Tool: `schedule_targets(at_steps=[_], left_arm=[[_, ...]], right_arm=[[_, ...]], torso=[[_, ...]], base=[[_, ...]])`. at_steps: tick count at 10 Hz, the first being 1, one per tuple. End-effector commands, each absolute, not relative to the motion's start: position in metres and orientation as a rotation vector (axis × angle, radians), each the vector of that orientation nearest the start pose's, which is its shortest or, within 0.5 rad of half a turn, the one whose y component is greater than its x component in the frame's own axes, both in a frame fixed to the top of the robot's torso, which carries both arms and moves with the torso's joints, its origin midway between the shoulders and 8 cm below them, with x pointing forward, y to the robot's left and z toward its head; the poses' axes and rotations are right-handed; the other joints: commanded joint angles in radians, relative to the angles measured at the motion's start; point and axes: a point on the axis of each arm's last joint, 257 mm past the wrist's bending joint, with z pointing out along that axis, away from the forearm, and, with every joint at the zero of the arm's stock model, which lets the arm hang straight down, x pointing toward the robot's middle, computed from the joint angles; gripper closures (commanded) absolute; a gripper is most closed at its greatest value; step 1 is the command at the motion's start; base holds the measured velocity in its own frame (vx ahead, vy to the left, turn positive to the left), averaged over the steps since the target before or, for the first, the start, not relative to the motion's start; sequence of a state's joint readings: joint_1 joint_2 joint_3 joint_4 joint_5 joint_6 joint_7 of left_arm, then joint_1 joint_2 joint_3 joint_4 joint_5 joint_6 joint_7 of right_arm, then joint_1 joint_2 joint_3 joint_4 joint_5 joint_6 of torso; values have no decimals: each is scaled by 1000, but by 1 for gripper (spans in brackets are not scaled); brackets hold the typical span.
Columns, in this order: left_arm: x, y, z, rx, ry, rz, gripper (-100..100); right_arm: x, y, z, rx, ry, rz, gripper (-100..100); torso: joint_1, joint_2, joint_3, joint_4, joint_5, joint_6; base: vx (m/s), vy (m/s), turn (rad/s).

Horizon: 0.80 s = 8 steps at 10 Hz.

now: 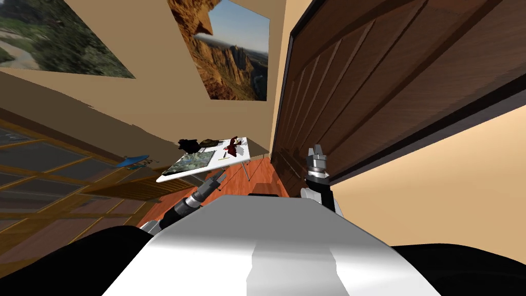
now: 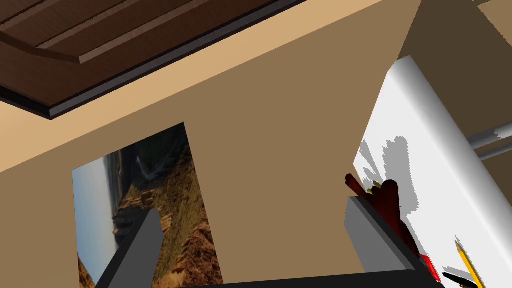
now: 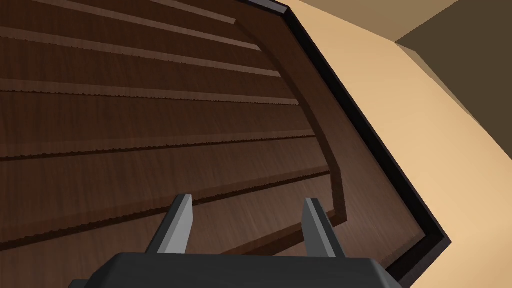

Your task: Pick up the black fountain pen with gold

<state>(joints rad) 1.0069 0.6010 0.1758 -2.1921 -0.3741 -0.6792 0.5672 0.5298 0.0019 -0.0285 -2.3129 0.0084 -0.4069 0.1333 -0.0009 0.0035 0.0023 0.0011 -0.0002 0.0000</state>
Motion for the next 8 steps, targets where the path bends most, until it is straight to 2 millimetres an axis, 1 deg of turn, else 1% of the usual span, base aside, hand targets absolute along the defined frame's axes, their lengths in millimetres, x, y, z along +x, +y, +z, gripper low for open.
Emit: schedule_targets(at_steps=[1,2,3,4,5,6,7,8], left_arm=[[237,291,-179,-658,1676,-1255,-100],[225,301,-198,-698,1748,-1224,-100],[222,300,-200,-717,1761,-1237,-100],[208,312,-220,-763,1841,-1203,-100],[206,312,-221,-776,1847,-1209,-100],[190,325,-240,-830,1927,-1171,-100],[188,325,-241,-838,1931,-1173,-100],[169,340,-259,-901,2008,-1126,-100]], right_arm=[[348,-294,12,666,708,1114,0],[349,-294,12,666,708,1114,0],[349,-294,12,666,708,1114,0],[348,-294,12,666,708,1114,0],[348,-294,12,666,708,1114,0],[348,-294,12,666,708,1114,0],[348,-294,12,666,708,1114,0],[348,-294,12,666,708,1114,0]], torso=[[0,0,0,0,0,0],[0,0,0,0,0,0],[0,0,0,0,0,0],[0,-1,0,0,0,0],[0,-1,-1,0,0,0],[1,-2,-1,0,0,0],[1,-3,-2,-1,0,0],[2,-3,-2,-1,0,0]], base=[[-47,-30,-117],[-60,-39,-187],[-39,-29,-68],[-26,-33,-128],[-18,-17,-74],[-10,-17,-130],[-7,-12,-74],[0,-16,-147]])
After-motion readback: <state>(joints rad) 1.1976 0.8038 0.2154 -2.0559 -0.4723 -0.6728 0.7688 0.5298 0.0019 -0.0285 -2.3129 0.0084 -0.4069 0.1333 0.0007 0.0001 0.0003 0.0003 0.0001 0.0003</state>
